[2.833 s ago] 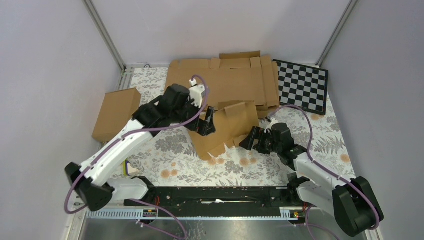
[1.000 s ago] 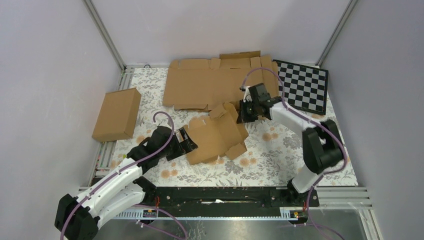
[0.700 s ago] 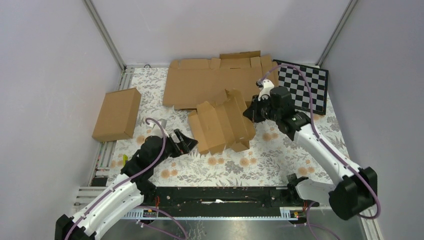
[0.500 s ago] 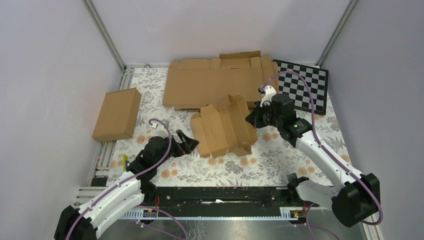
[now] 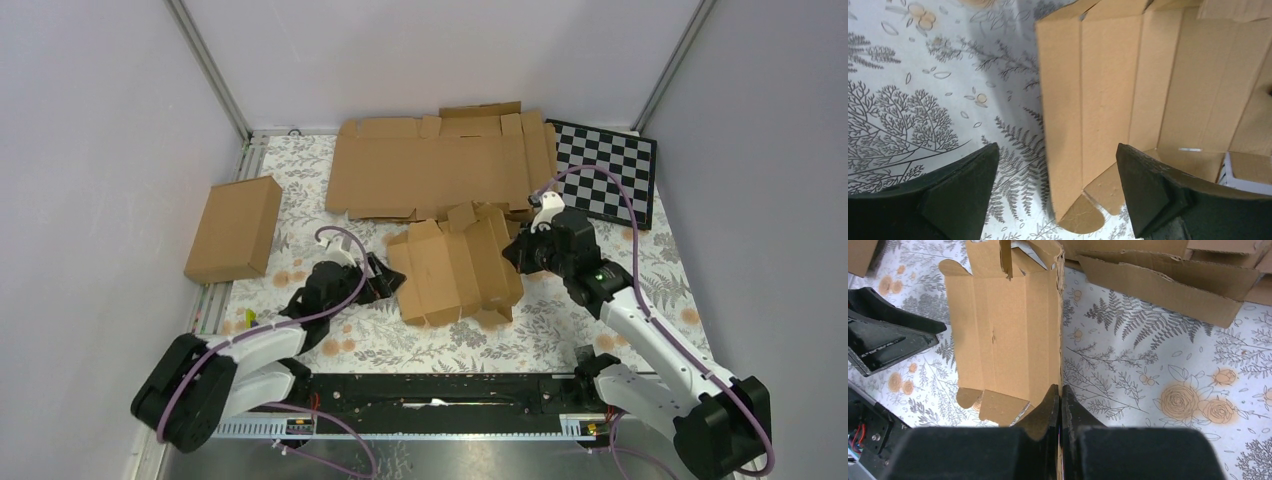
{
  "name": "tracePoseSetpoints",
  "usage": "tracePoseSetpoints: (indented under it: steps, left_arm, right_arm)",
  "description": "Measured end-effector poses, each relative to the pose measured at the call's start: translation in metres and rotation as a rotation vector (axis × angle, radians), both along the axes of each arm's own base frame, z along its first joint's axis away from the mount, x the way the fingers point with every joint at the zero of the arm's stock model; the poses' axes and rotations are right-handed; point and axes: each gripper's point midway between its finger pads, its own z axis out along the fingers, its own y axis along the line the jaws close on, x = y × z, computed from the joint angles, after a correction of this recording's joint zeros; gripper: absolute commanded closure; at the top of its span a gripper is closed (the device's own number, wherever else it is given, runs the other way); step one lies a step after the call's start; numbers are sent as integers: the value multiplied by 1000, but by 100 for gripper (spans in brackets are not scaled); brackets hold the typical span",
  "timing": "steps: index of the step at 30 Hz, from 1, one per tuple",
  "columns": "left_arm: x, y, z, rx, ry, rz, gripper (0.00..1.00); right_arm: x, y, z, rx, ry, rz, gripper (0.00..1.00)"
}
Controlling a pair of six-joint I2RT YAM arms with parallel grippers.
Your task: Fold the paper box
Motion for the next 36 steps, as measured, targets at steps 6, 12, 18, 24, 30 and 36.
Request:
tracePoseSetpoints:
  steps: [6,12,18,24,30,36]
  left_arm:
    - [-6,-17,-20,-52,97,-88,24]
    - [-1,-46,-22,-149,159,-215,74]
    - [-3,-59,-9,-276,159,-303,100]
    - [-3,-63,26,-261,58,-379,100]
    - [-9,-50,102,-169,-240,-386,100]
    - [-32,-62,115,-96,-384,-416,100]
  right_arm:
    - [2,-6,-10,-23,16,-37,100]
    - [2,-7,-13,-24,28,-47,100]
    - [1,-8,-19,-27,45,-56,100]
    - [4,-14,-26,-48,56,-94,91]
    - [6,-14,-29,-34,49,-113,89]
    - [1,-1,-45,47,73,-86,84]
